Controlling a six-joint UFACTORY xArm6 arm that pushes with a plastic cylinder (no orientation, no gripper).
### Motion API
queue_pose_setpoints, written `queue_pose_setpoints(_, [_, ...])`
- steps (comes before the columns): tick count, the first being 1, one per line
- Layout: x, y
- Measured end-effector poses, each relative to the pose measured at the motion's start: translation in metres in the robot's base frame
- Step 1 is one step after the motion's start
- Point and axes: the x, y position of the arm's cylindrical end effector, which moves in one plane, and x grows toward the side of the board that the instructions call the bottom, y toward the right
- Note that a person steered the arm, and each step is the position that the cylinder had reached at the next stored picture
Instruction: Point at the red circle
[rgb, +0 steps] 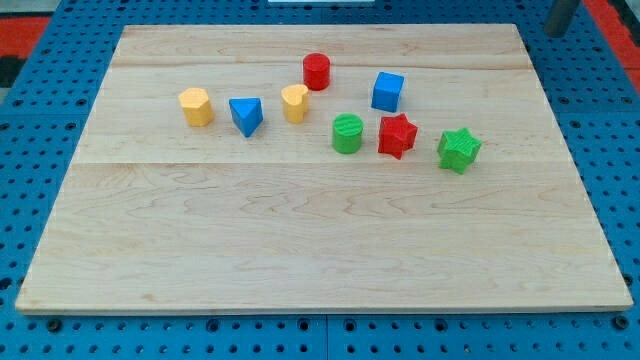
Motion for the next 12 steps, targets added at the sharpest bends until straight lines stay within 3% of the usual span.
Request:
queue_pose_setpoints(3, [0.000, 0.001])
queue_pose_setpoints(4, [0.019, -0.018])
queue_pose_setpoints(5, [0.026, -0.082])
queue_pose_setpoints(7, [-0.015, -0.236])
queue_pose_setpoints(8, [-0.013, -0.278])
queue_pose_setpoints(12, [0.063, -0.338])
